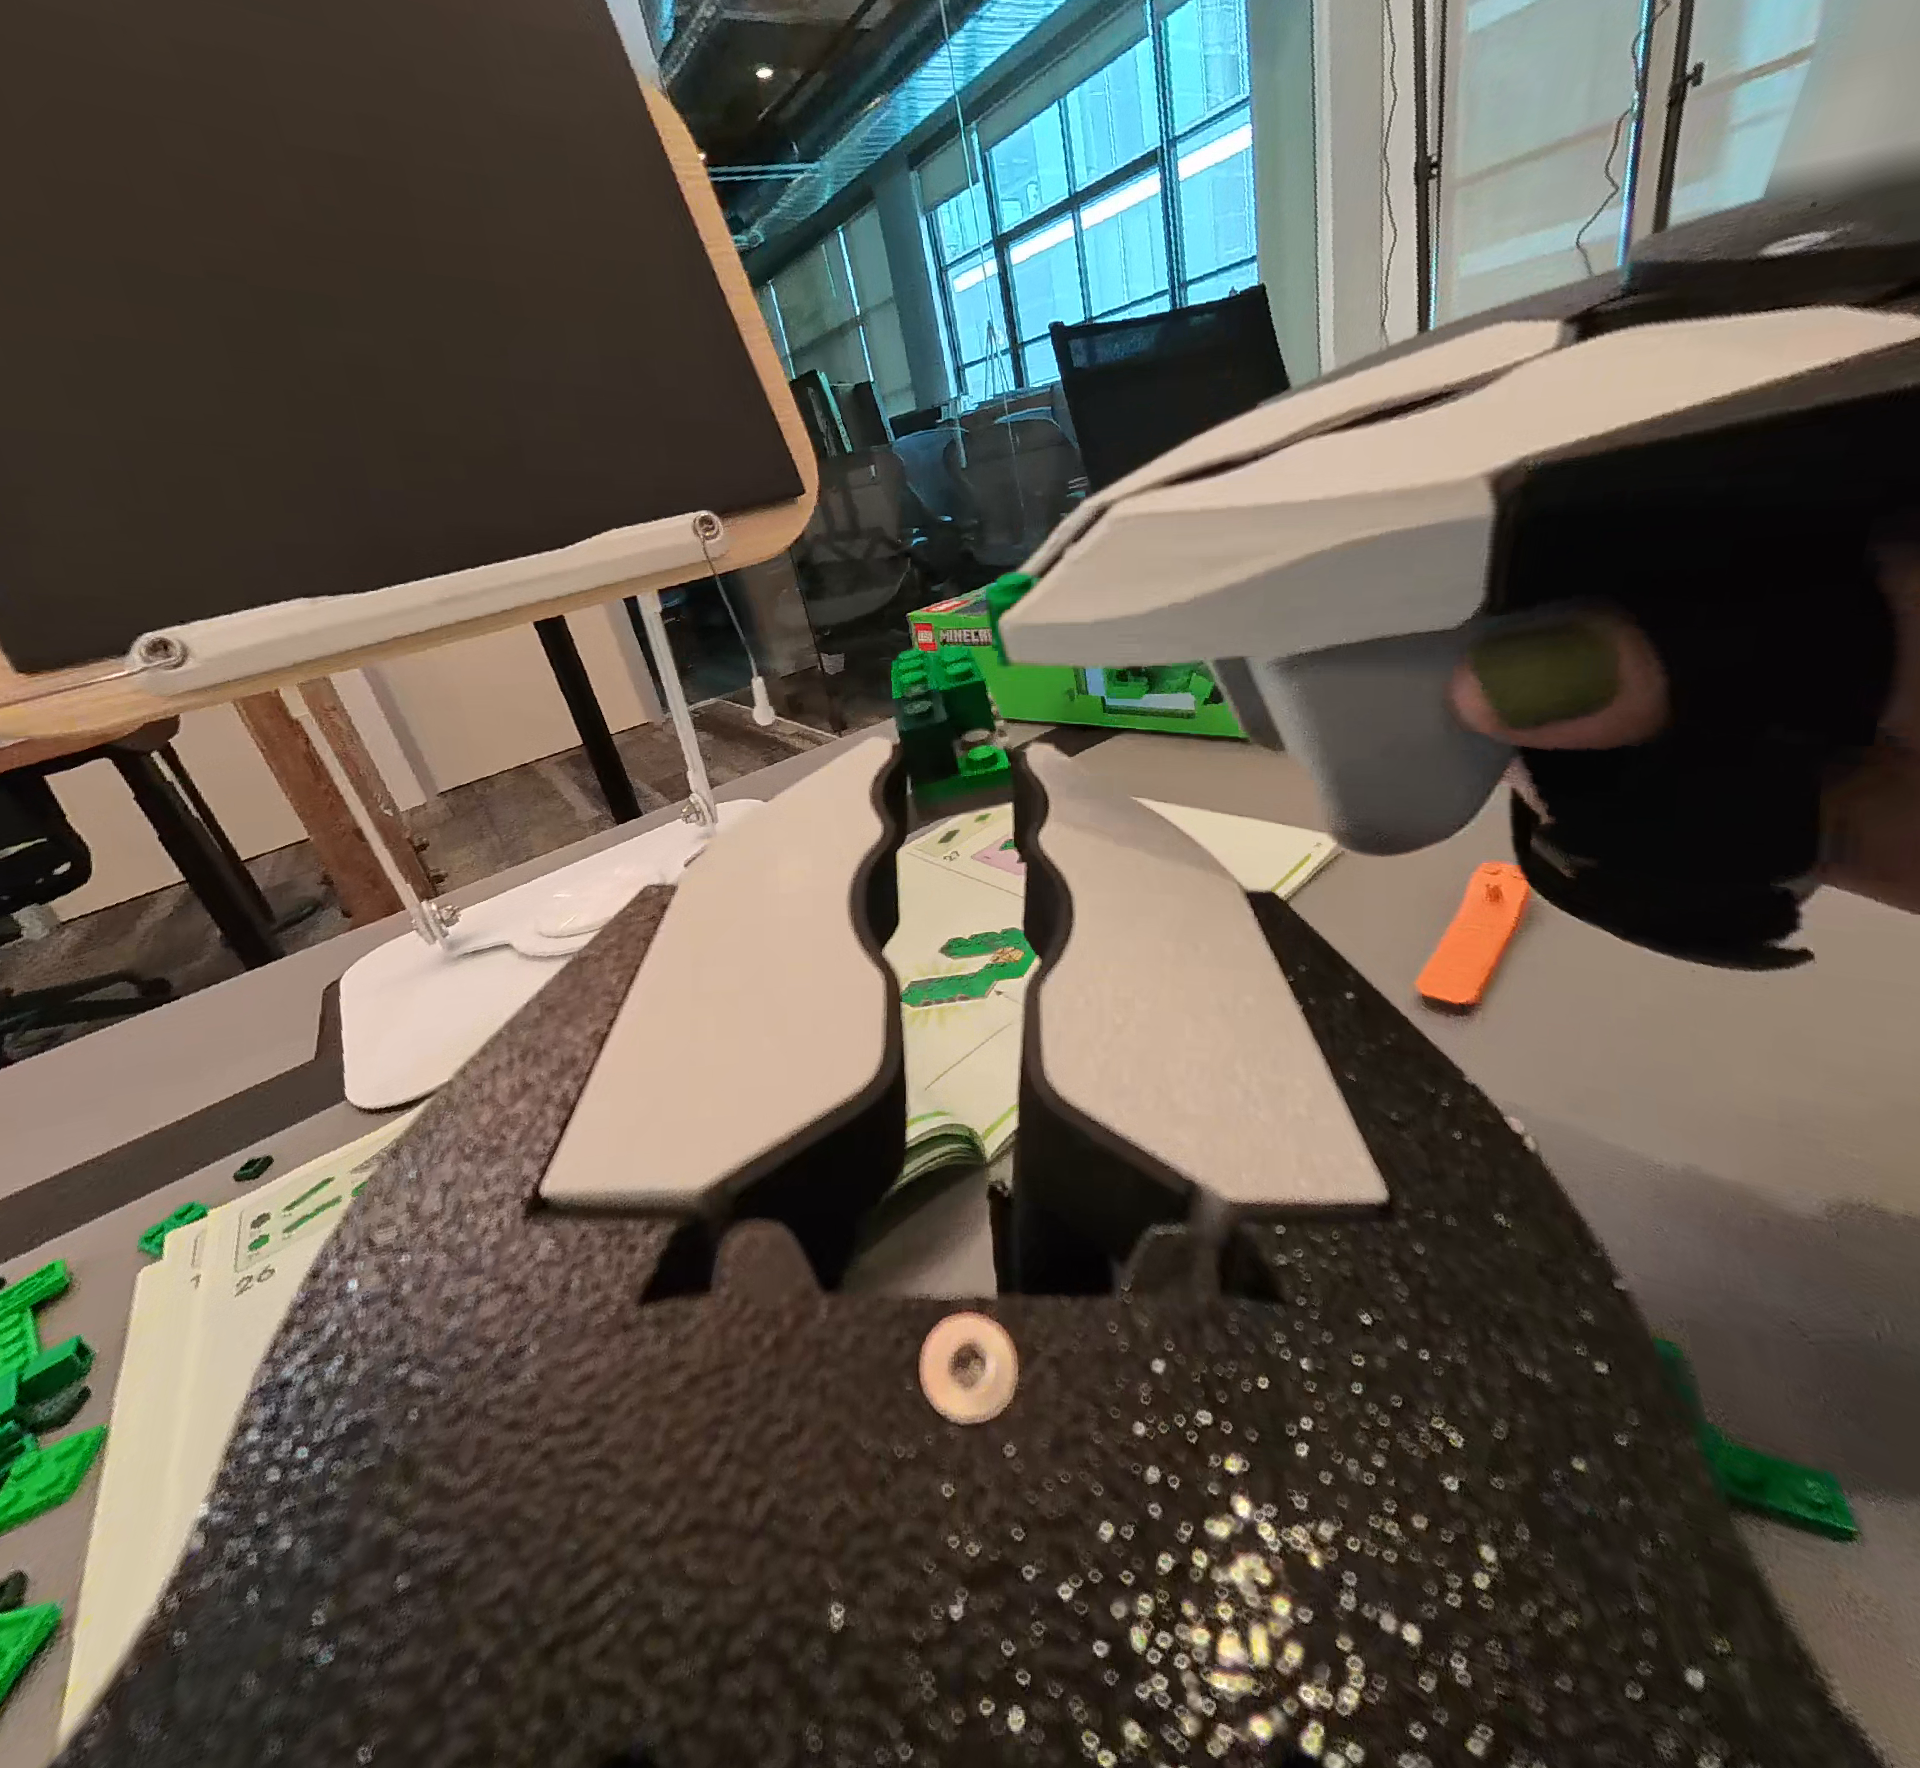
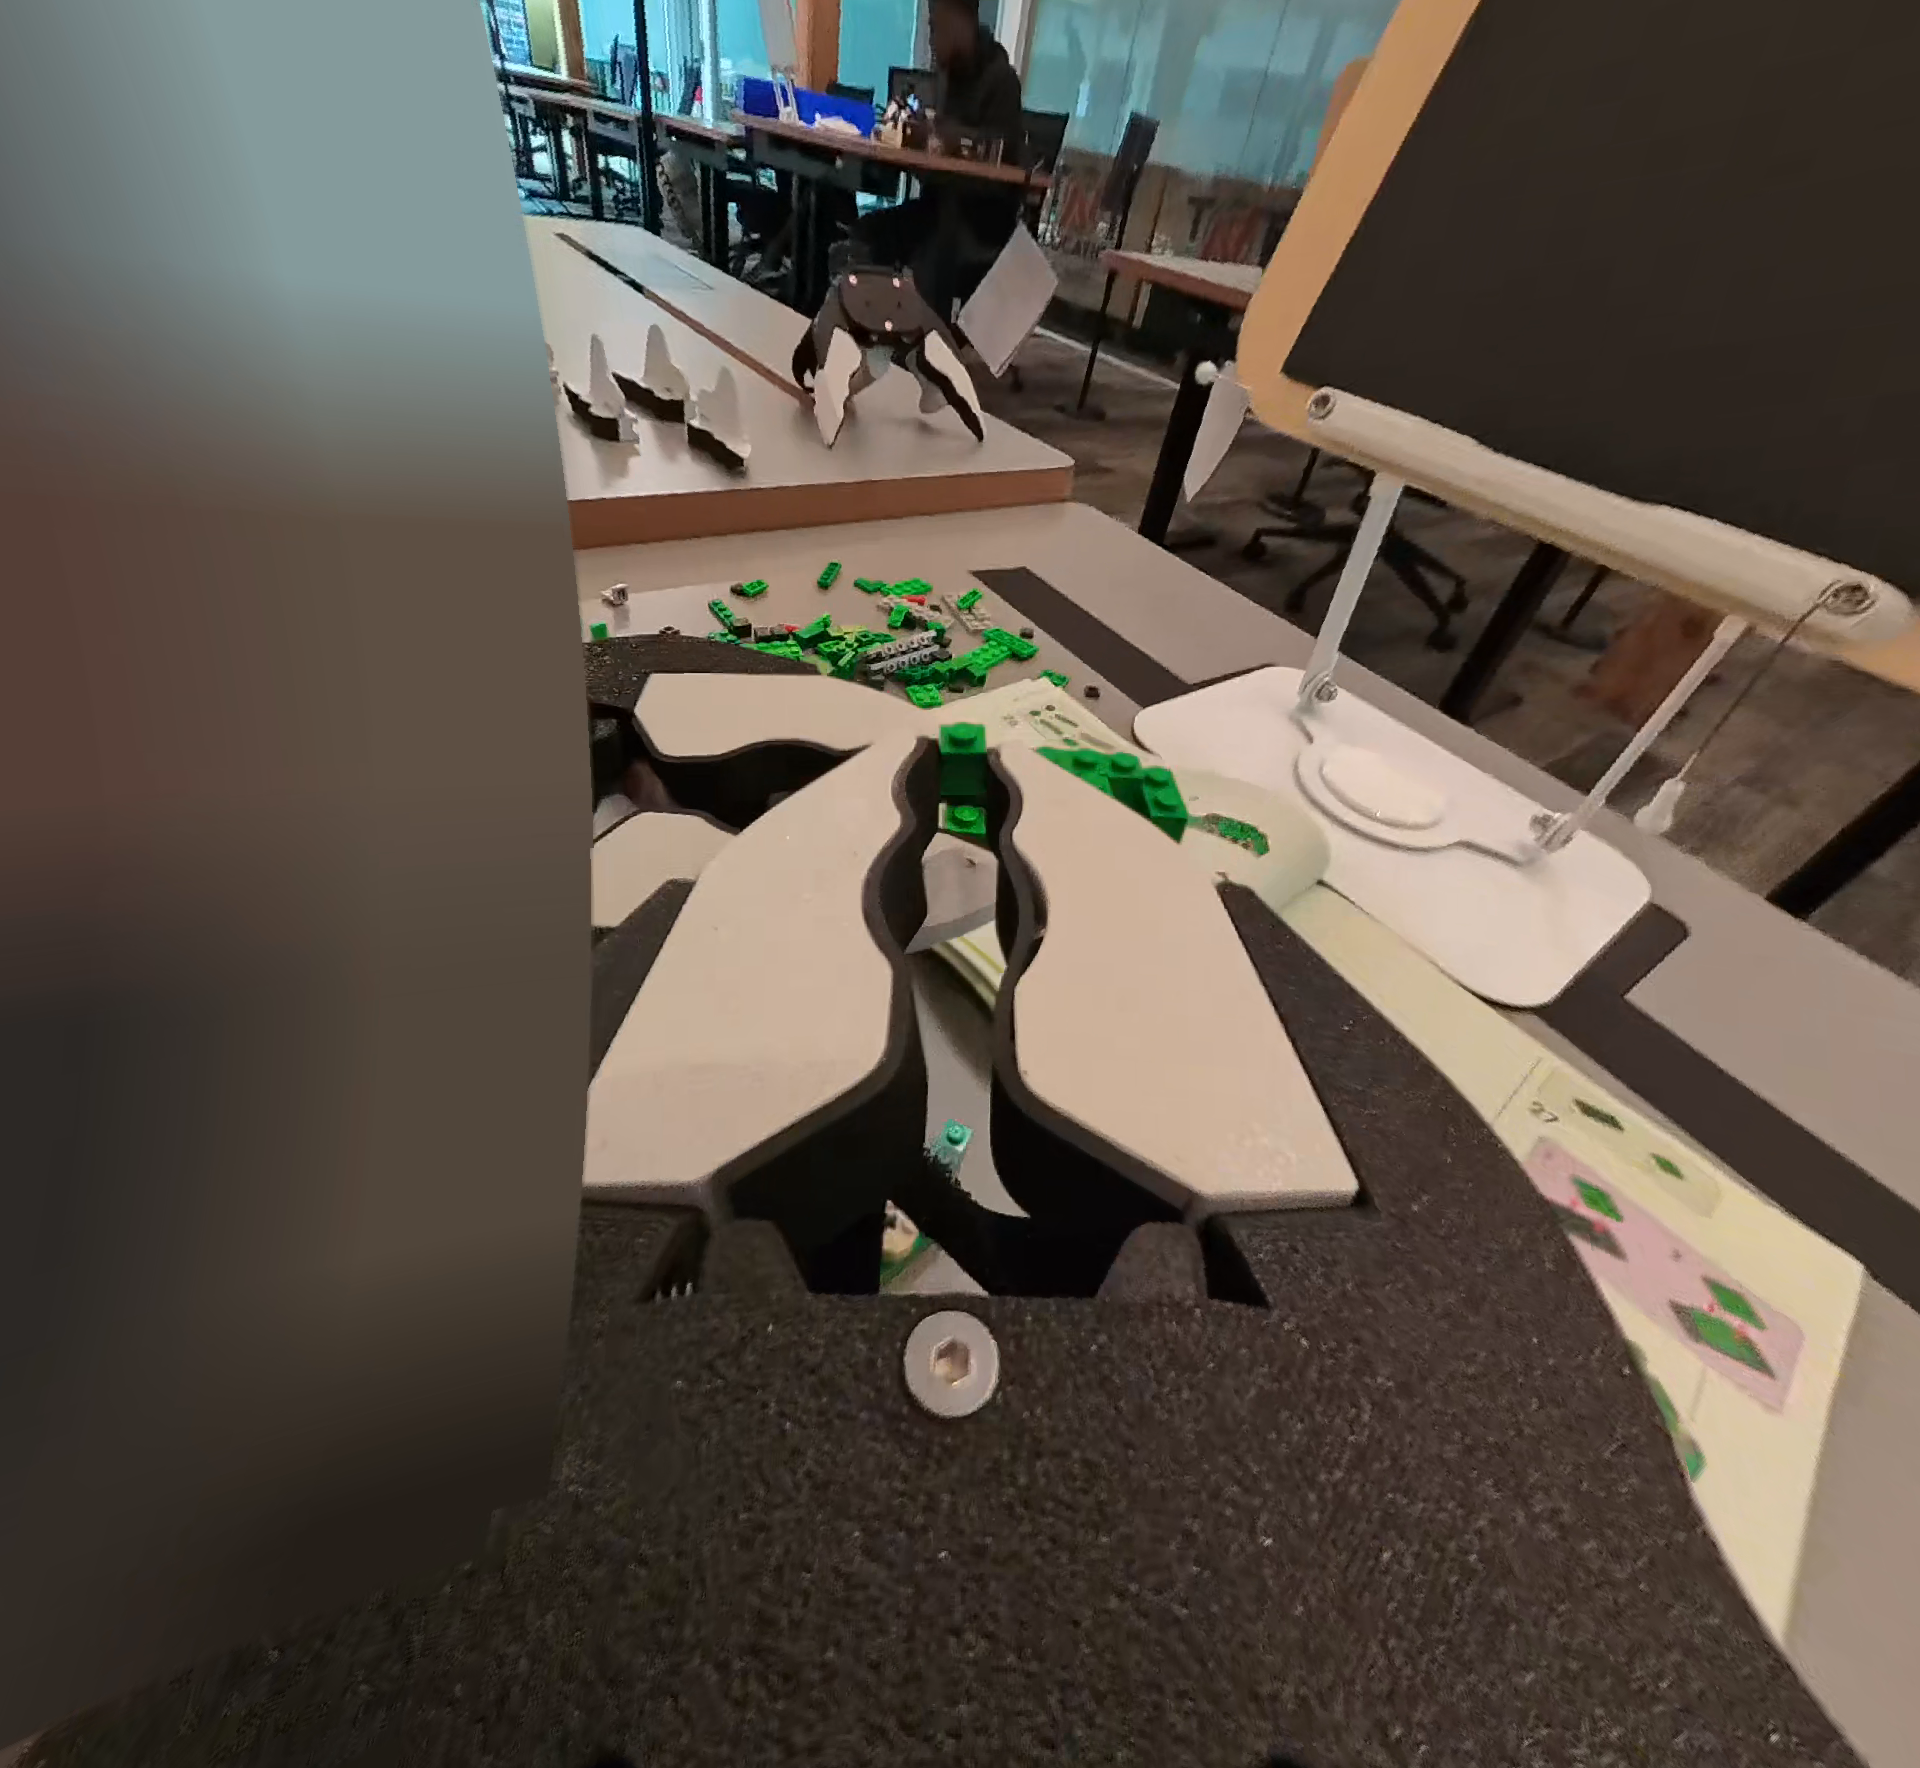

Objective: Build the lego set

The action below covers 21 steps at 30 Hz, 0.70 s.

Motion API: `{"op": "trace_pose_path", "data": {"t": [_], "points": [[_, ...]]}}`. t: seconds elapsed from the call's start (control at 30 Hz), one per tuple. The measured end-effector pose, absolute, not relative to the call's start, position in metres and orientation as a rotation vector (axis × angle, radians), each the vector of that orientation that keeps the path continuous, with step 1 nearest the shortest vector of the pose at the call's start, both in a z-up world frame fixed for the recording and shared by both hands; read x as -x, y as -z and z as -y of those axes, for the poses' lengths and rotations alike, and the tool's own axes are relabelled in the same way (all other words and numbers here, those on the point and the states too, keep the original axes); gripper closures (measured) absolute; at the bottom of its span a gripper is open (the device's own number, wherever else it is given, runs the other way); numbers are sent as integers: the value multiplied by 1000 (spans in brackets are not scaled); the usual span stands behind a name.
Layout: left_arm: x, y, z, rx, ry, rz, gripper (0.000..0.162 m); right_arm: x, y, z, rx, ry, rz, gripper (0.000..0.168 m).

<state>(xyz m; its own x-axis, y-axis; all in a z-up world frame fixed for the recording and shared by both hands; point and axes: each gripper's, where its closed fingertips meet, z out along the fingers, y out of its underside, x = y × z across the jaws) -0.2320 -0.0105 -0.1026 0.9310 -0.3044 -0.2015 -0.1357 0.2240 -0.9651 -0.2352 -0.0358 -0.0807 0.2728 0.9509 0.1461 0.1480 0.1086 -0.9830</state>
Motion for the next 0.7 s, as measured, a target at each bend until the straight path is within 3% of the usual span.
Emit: {"op": "trace_pose_path", "data": {"t": [0.7], "points": [[226, 107, 9, 1373, 105, -430, 144, 237, 101, 28, 1461, -738, 1192, 161]]}}
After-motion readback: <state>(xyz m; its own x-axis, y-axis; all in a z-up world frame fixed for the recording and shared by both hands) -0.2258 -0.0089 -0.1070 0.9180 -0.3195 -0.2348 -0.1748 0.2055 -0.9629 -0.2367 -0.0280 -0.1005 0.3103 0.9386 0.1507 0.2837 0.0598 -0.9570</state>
